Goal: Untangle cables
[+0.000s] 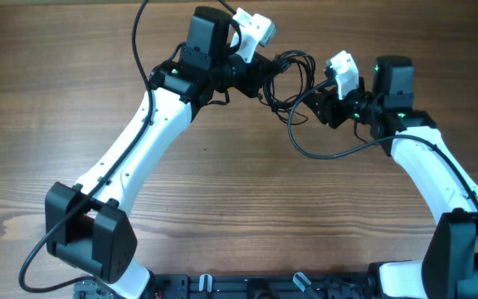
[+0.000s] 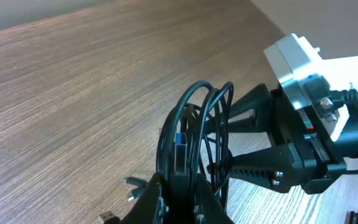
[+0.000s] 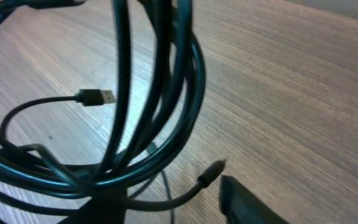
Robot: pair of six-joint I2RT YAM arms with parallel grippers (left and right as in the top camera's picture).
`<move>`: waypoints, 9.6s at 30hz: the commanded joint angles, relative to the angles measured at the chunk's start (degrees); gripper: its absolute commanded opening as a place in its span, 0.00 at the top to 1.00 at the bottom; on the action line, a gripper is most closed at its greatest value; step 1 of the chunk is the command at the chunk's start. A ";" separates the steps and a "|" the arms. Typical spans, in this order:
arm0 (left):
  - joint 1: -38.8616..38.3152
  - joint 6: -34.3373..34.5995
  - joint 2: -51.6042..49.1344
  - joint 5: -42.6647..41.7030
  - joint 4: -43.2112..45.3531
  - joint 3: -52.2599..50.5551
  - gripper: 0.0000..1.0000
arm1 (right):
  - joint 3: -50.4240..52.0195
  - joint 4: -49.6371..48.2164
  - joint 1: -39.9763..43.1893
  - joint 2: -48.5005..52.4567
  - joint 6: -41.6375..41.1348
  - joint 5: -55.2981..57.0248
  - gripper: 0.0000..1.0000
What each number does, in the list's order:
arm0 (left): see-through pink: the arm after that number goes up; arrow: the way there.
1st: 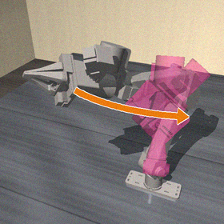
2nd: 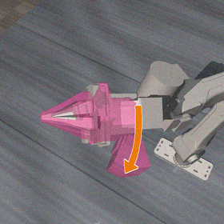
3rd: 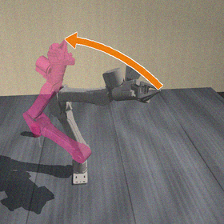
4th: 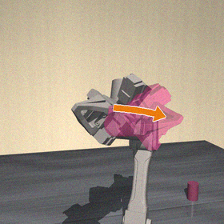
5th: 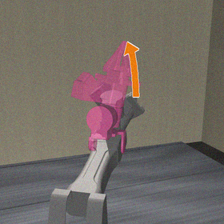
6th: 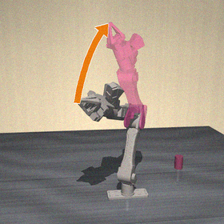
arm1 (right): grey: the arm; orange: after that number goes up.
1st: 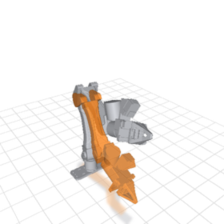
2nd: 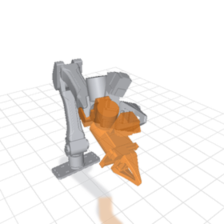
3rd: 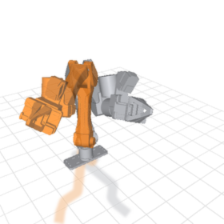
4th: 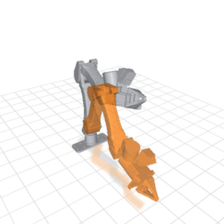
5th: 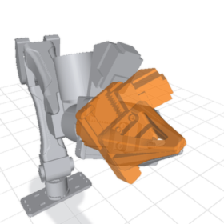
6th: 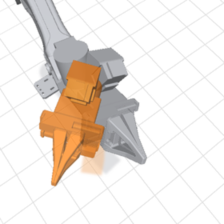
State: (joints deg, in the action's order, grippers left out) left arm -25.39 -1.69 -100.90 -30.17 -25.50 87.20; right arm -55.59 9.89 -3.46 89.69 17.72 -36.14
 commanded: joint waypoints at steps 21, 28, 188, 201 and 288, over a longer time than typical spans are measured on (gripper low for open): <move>18.01 1.97 2.93 -3.02 -3.98 1.55 0.94 | -0.37 7.93 4.20 0.85 -20.90 31.04 0.96; 30.23 1.97 11.15 -3.61 -8.44 1.55 0.94 | -0.37 9.88 13.79 0.85 -22.73 29.86 0.96; -2.91 -21.33 -7.10 -2.95 4.11 -1.05 0.28 | -35.95 27.45 -7.91 0.70 -42.38 12.37 0.96; -2.89 -20.31 -7.10 -5.75 2.54 -1.05 0.96 | -35.95 28.50 -7.91 0.70 -42.16 12.15 0.96; 21.44 -15.37 5.99 -0.37 -14.71 -1.05 0.52 | -24.20 39.63 -18.71 22.51 -9.75 19.96 0.58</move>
State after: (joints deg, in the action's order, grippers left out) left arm -6.66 -19.68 -95.98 -31.07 -39.75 86.30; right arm -80.23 51.07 -21.89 109.36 5.96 -15.03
